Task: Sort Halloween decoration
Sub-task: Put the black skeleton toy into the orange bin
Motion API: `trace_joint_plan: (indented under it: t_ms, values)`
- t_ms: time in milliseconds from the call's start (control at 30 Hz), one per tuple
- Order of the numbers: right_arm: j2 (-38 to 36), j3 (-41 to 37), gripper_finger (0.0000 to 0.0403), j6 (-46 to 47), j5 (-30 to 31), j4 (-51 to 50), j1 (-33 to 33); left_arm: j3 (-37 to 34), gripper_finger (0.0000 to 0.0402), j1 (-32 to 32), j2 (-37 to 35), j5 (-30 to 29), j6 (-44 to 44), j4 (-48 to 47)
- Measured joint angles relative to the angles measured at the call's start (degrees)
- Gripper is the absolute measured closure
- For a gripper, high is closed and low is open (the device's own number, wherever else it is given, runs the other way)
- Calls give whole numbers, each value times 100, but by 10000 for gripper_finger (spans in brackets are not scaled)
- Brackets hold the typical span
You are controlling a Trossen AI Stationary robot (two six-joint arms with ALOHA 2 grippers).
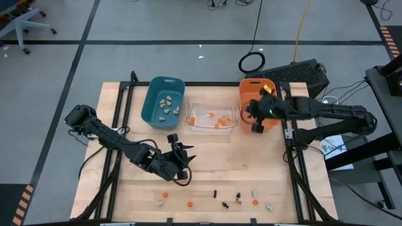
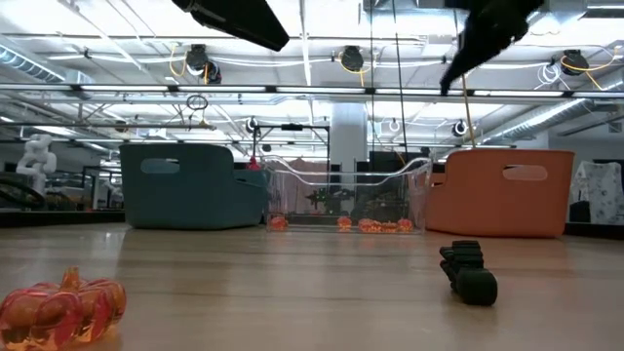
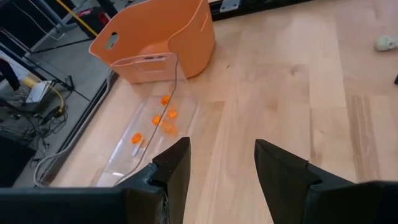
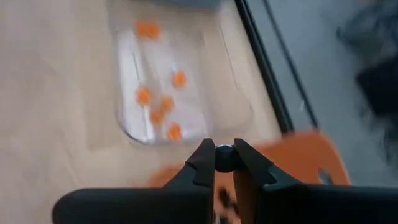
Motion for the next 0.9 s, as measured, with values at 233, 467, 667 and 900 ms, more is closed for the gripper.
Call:
trace_joint_plan:
  t_ms: [233,467,667,900]
  values:
    - [432,0,391,29,-720,-710,-1619,0,229,-7,0,78,-143,-3]
    - [1096,-147,386,-354,-1338,-553,-2595,0,229,-7,0,401,-357,-13]
    - [1520,-762,384,-373,-1355,302,-3013,0,229,-7,0,655,-561,-27]
    - [1701,-1149,381,-94,-1351,847,-3215,0,229,-22,2,758,-745,-30]
